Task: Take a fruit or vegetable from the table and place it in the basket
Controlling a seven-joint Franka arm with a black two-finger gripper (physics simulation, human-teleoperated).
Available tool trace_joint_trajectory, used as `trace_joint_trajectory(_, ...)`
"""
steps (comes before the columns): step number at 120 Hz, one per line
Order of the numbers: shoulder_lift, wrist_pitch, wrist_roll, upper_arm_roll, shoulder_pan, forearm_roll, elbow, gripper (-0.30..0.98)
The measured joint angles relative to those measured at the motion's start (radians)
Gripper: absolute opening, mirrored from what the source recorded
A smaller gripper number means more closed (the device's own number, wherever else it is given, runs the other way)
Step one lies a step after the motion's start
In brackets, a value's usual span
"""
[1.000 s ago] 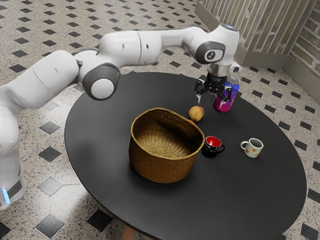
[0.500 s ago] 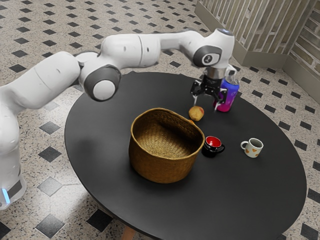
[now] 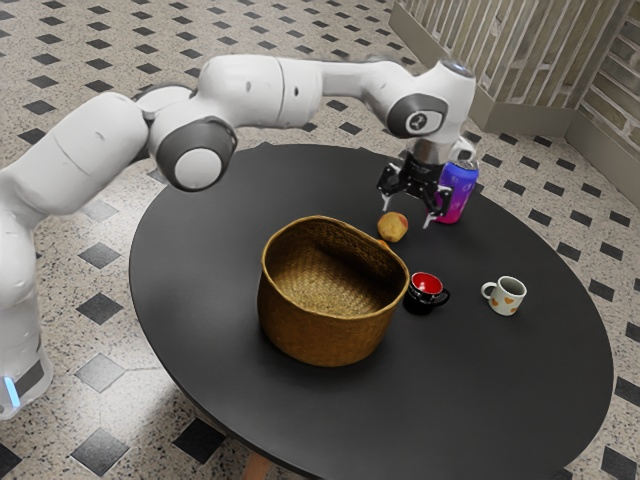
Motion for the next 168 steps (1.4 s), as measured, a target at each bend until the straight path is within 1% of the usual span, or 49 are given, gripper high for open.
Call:
trace_joint_trajectory(18,0.000,0.000,0.007,-0.002,0.000,-0.014,-0.023,0.69)
trace_joint_trajectory(60,0.014,0.001,0.019,-0.002,0.006,-0.028,-0.020,0.69)
trace_joint_trajectory(168,0.032,0.001,0.071,0.000,0.024,-0.016,-0.016,0.69)
